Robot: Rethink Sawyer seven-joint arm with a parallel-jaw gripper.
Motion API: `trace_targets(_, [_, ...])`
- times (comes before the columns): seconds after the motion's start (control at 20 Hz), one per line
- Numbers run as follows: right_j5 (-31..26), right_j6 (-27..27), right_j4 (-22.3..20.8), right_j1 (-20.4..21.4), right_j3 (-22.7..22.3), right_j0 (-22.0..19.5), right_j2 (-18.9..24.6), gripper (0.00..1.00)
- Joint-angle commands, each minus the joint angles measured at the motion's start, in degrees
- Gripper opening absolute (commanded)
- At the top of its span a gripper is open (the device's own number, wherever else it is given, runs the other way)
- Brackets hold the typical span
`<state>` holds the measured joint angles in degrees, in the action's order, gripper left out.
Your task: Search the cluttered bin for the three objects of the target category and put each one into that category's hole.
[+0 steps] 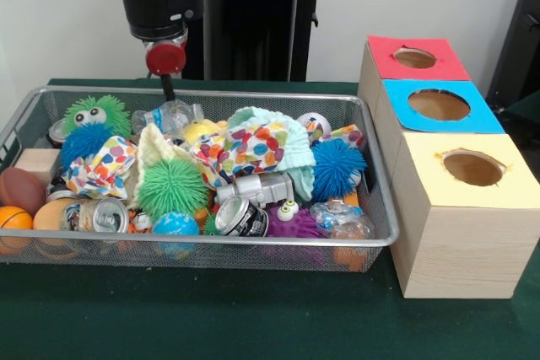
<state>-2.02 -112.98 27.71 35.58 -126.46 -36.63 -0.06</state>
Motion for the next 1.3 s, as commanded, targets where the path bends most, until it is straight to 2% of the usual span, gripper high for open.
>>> trace_targets(0.05, [4.0, -10.1, -1.4, -2.7, 5.2, -1.2, 5.7, 1.00])
trace_targets(0.5, [3.6, -10.3, -1.5, -2.1, 4.8, -1.0, 5.5, 1.00])
trace_targets(0.8, [-3.8, -10.1, 0.9, 3.7, 4.0, 4.0, 0.0, 1.00])
trace_targets(1.3, [-13.8, -11.4, 1.5, 8.4, 6.1, 10.1, -7.3, 1.00])
